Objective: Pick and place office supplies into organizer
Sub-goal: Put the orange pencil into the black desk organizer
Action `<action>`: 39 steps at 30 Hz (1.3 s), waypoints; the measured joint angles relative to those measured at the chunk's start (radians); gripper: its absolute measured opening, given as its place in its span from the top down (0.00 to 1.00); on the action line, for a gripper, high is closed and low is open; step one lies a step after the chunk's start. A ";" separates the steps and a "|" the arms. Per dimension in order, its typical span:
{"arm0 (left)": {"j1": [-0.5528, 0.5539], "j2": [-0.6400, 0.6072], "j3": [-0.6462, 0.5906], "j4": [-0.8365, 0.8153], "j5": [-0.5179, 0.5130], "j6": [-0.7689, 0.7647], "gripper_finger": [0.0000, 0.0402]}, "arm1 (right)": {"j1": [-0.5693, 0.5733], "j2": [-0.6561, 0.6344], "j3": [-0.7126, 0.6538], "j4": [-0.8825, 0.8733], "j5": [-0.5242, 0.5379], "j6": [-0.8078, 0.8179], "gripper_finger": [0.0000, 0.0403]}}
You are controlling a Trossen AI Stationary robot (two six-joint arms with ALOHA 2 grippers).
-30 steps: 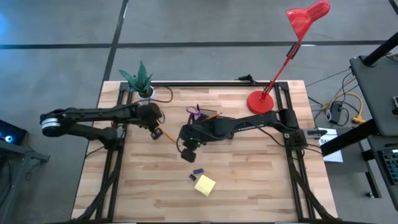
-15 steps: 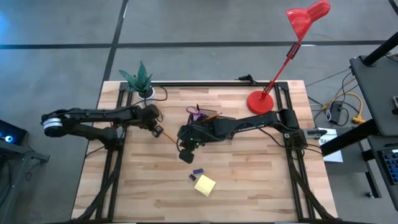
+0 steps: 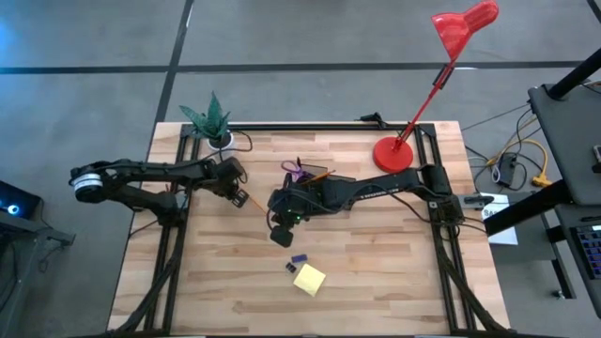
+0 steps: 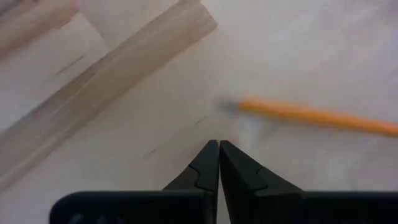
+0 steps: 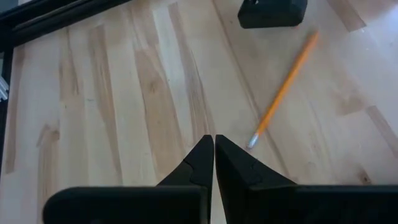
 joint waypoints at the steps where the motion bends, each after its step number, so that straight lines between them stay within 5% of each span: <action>1: 0.004 0.000 -0.001 0.006 0.014 -0.006 1.00 | 0.000 0.000 0.000 -0.001 -0.001 0.000 0.98; 16: 0.029 -0.106 0.072 0.103 0.036 -0.014 1.00 | 0.002 -0.007 0.028 -0.100 -0.002 -0.100 0.98; 28: 0.027 0.155 0.123 0.229 0.067 -0.005 1.00 | -0.011 -0.007 0.066 -0.097 -0.002 -0.034 0.98; 39: 0.026 0.094 0.117 0.173 0.066 0.020 1.00 | -0.009 -0.007 0.073 -0.128 -0.001 -0.035 0.98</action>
